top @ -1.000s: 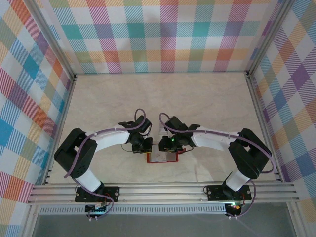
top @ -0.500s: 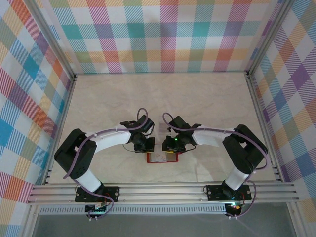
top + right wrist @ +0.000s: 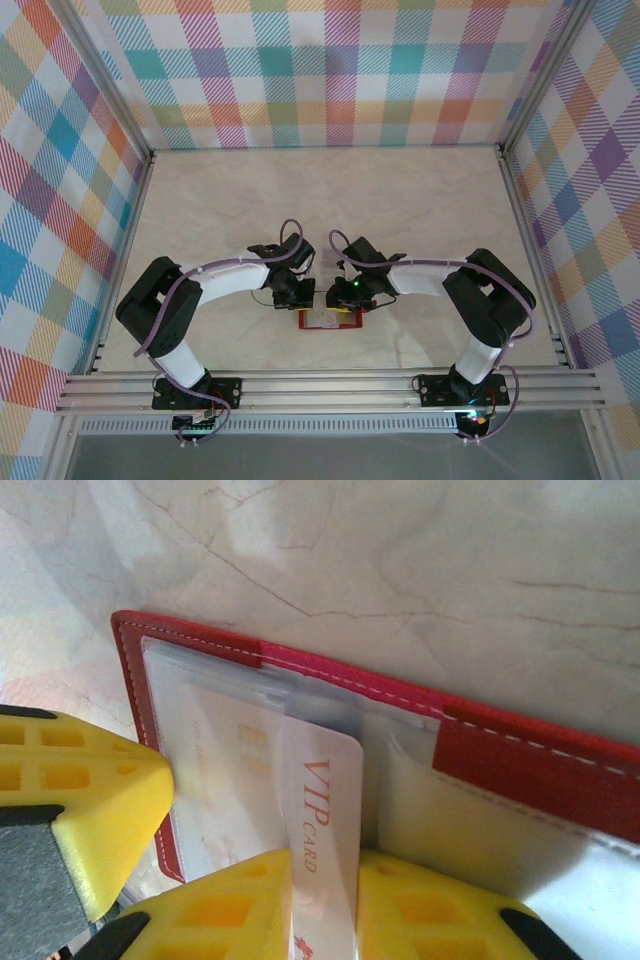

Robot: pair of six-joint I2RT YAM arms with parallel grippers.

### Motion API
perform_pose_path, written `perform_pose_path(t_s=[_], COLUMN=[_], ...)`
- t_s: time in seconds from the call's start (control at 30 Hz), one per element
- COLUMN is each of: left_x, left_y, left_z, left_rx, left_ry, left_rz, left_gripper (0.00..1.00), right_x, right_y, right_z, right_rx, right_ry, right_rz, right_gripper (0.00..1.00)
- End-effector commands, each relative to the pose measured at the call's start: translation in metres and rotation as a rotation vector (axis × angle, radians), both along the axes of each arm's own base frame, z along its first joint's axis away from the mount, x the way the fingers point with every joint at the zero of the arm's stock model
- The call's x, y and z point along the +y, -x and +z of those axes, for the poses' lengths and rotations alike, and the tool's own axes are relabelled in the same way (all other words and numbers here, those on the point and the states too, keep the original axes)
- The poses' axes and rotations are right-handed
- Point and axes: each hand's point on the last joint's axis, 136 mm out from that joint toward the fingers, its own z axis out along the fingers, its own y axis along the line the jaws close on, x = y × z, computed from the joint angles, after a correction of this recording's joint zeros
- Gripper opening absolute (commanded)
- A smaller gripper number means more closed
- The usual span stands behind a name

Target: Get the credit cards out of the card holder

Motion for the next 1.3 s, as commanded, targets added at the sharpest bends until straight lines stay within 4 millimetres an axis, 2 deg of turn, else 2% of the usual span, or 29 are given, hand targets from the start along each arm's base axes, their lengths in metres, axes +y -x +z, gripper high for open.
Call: perform_pose_path(t_s=[0.0,0.33,0.7,1.0,1.27], left_x=[0.014,0.017,0.017,0.012,0.005], left_y=[0.014,0.015,0.014,0.011,0.006], left_z=[-0.019,-0.019,-0.017,-0.010,-0.001], left_rx=[0.055,0.051,0.047,0.035,0.014], left_ry=[-0.095,-0.106,-0.104,-0.081,-0.042], left_rz=[-0.010,-0.009,-0.006,-0.008,0.000], left_gripper=[0.06,0.06,0.06,0.06,0.07], right_x=[0.004,-0.013,-0.037,-0.046,-0.054], right_y=[0.004,0.000,-0.003,-0.008,-0.018], right_z=[-0.003,0.004,0.017,0.046,0.076], right_rx=[0.021,-0.015,-0.049,-0.136,-0.336], right_ry=[-0.031,0.007,0.042,0.054,0.122], right_rz=[0.007,-0.031,-0.060,-0.027,0.191], right_gripper=[0.20,0.09,0.06,0.03,0.00])
